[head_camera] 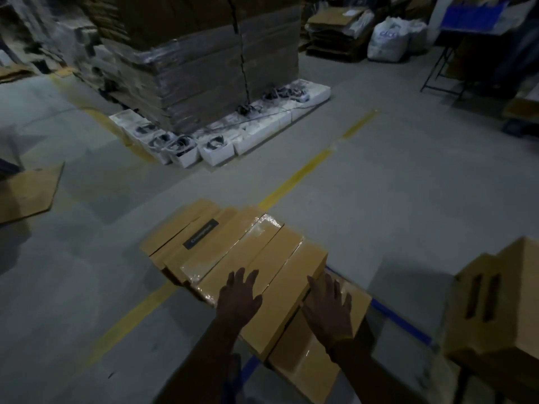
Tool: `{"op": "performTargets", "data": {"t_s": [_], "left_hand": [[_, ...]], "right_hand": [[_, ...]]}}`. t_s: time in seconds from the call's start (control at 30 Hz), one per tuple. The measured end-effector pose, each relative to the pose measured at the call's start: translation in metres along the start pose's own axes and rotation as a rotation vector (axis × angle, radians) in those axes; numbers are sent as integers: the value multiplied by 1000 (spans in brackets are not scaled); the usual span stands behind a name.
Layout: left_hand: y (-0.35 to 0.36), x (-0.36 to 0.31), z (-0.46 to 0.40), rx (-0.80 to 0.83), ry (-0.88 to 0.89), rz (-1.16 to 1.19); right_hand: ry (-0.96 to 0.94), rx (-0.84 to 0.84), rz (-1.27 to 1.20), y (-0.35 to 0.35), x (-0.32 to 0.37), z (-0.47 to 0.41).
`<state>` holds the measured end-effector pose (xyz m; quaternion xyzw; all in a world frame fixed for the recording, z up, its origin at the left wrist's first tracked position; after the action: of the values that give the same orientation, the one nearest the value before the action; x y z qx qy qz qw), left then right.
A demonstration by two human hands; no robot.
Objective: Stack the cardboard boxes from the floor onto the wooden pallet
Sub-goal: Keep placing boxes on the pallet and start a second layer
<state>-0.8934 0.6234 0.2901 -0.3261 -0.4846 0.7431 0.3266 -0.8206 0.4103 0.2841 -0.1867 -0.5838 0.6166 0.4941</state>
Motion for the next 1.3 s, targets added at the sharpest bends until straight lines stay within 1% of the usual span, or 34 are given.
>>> {"op": "performTargets", "data": {"t_s": [0.1,0.23,0.43,0.53,0.6,0.7,0.8,0.9,1.03,1.13,1.23,1.3], "left_hand": [[9,16,-46,75,55,-10],[22,40,-110,144,143,-48],[75,71,-205,264,168,-44],[119,74,-247,294,193,-79],[159,74,-276,309,200,-101],[197,72,-303,306,224,-125],[248,75,-334,275,258,-166],[283,82,-354,224,271,-193],[309,89,-367,200,310,-160],[316,93,-368,168,346,-119],[317,94,-368,123,368,-85],[316,94,-367,101,352,-64]], "right_hand": [[114,20,-29,24,4,-25],[318,60,-72,60,21,-61],[526,144,-107,126,41,-127],[541,169,-126,171,34,-164],[558,158,-167,214,21,-190],[530,135,-191,255,10,-217],[544,114,-211,306,-10,-242],[558,105,-239,347,-24,-256],[552,129,-243,387,-34,-261],[531,106,-204,396,-46,-256],[521,100,-253,399,-58,-251],[529,56,-322,397,-58,-251]]}}
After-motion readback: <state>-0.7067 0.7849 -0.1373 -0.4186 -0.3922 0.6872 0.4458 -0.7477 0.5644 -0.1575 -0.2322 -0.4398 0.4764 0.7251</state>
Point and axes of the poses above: each hand's wrist, its own z-axis away from the middle knuckle, its own y-axis out of the palm, x = y × z, the point moved 4 cm from there along -z, towards the middle knuckle, and after that the axes turned 8 degrees about -y, right-handed, at the moved point
